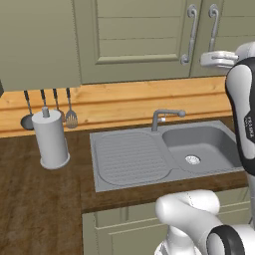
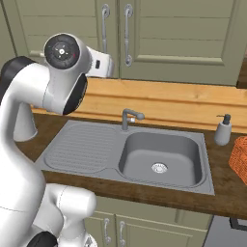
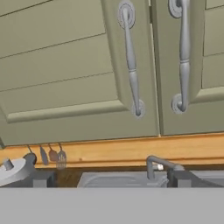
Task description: Open the cabinet, pick up the bread from the cabinet and place it in the basket. Then move the basket to the dining counter.
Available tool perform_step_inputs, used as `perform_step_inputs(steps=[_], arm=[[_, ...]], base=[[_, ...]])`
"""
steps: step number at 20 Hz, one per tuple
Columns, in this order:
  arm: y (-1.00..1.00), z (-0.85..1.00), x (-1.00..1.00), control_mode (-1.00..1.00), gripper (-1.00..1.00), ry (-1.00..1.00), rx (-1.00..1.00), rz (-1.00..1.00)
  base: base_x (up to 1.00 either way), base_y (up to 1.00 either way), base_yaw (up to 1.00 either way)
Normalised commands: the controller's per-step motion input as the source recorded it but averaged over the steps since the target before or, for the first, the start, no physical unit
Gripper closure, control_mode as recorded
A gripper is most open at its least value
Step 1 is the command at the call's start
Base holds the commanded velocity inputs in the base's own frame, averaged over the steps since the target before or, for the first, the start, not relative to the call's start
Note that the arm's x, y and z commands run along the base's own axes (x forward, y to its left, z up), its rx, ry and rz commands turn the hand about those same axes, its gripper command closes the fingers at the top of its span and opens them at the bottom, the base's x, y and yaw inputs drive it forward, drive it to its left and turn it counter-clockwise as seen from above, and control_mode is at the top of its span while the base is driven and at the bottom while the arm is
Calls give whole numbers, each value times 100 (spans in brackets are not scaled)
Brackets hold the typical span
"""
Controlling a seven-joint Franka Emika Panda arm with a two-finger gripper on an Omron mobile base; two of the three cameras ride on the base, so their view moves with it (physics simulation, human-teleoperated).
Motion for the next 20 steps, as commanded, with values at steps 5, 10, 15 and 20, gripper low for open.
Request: perform_step_inputs(steps=[5,10,15,20], arm=[[-2,33,3,-100,-100,-2,0,-3],[0,32,21,-100,-100,0,-1,-2],[0,26,26,-100,-100,0,-1,0],[0,5,23,-100,-100,0,-2,0]], base=[[0,0,0],[0,0,0],[0,0,0],[0,0,0]])
